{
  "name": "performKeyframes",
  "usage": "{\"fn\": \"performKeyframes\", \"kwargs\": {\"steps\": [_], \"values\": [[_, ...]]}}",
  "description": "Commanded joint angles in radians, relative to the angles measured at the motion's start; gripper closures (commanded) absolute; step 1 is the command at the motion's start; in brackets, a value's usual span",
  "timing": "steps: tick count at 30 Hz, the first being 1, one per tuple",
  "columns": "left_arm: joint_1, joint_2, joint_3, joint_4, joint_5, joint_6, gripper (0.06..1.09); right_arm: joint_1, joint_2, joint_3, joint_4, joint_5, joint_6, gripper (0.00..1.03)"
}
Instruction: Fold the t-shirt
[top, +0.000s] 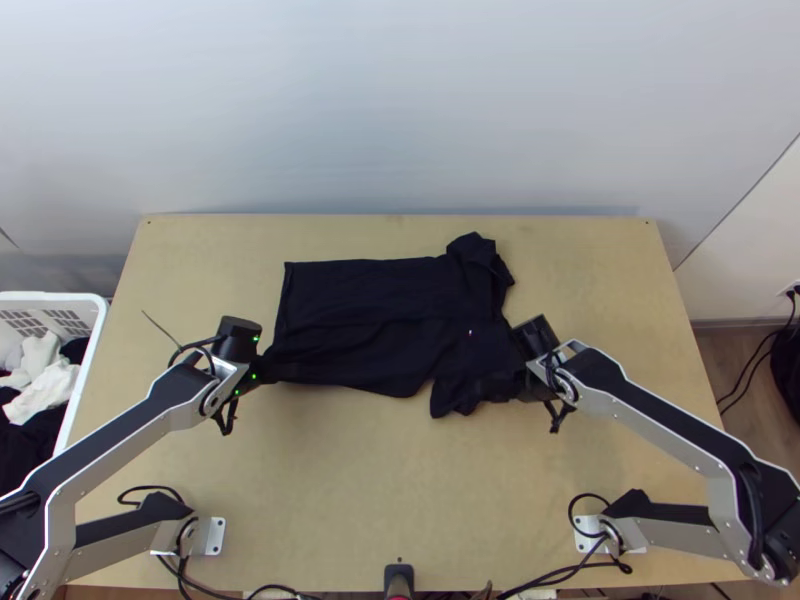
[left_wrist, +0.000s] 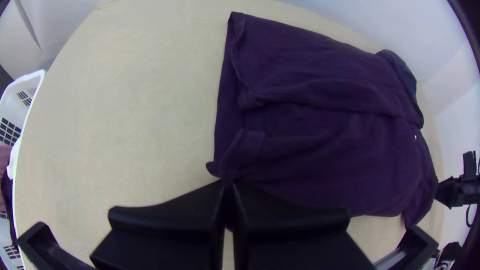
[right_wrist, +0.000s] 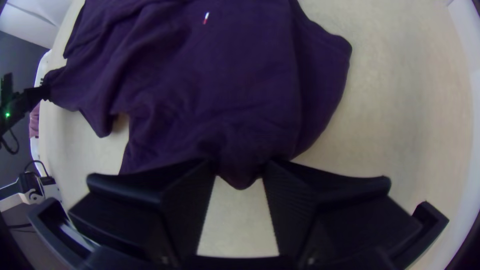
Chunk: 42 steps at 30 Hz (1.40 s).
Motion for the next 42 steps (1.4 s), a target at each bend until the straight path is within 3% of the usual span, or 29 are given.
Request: {"fn": "performKeyframes", "kwargs": {"steps": [1,7,14,26,27,30,34,38,42], "values": [[0.028,-0.002,0.004,0.002,0.001,0.018,1.05,-0.008,0.054,0.047,0.098,0.047,-0.038,0.99],[0.052,-0.014,0.003,-0.002,0.001,0.027,1.05,-0.028,0.040,0.142,0.089,0.148,-0.080,1.00],[0.055,-0.017,-0.011,-0.002,0.001,0.026,1.05,-0.080,0.119,0.226,0.184,0.148,-0.115,1.00],[0.057,-0.028,-0.028,-0.003,0.001,0.020,1.05,-0.051,0.418,0.524,0.184,0.108,-0.127,0.98],[0.058,-0.031,-0.029,-0.003,0.001,0.020,1.05,-0.051,0.436,0.536,0.180,0.110,-0.126,0.95],[0.060,-0.043,-0.034,-0.006,0.001,0.018,1.05,-0.071,0.465,0.570,0.101,0.111,-0.095,0.64],[0.060,-0.058,-0.040,-0.014,0.001,0.015,1.05,-0.126,0.441,0.567,-0.032,0.111,-0.077,0.37],[0.061,-0.064,-0.045,-0.014,0.001,0.014,1.04,-0.192,0.358,0.526,-0.178,0.102,-0.080,0.30],[0.066,-0.066,-0.043,-0.014,0.001,0.010,1.04,-0.249,0.235,0.443,-0.227,-0.025,-0.083,0.30]]}}
